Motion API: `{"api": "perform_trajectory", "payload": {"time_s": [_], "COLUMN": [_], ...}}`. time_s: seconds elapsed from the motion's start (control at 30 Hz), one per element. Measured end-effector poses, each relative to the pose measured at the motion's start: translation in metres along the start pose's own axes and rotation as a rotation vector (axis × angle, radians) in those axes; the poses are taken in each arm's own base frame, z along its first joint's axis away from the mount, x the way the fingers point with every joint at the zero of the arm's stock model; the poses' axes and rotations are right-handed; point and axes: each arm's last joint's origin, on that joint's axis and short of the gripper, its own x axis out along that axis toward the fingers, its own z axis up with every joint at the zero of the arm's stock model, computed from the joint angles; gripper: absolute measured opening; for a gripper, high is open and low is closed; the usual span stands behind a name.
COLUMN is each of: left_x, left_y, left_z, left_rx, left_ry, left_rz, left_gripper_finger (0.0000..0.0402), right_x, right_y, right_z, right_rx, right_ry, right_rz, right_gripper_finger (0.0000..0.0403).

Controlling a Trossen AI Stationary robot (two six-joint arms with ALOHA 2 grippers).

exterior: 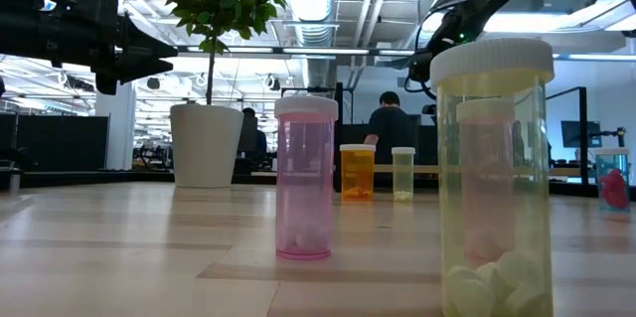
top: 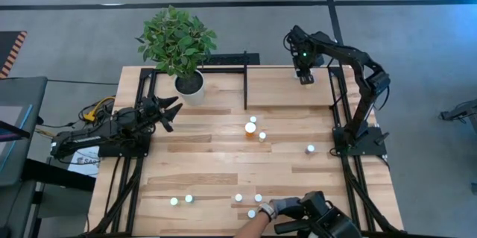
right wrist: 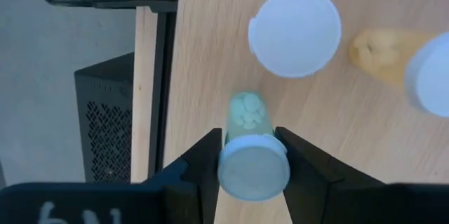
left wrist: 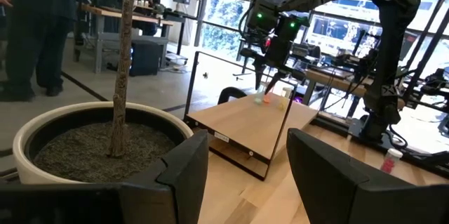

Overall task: Pick and place medicine bottles onto shelf by color
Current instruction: Put the green pill bottle on the shelf, then put the yellow pill bottle on the shelf

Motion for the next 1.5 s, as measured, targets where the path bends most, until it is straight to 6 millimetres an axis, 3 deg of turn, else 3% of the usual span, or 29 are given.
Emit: {"api": "perform_trajectory", "payload": {"time_s": [0.7, 1.17, 1.5], "left_x": [0.000, 0.000, 0.000], "left_y": [0.000, 0.000, 0.000], "left_z": [0.000, 0.000, 0.000], "left_rx": [0.000, 0.000, 0.000], "left_ry": [0.000, 0.001, 0.001], "left_rz": [0.000, -0.001, -0.001], "left_gripper_finger": [0.0181, 0.0181, 0.0181], "right_x": [0.000, -0.001, -0.038], "right_y": [-0.003, -0.004, -0.003], "right_z": [0.001, 0.000, -0.008], "right_rx": [-0.025, -0.037, -0.100], "right_ry": [-0.016, -0.014, -0.032], "right_rz": [-0.027, -0.028, -0.049], "right_gripper_finger": [0.0155, 0.0260, 0.0267]}}
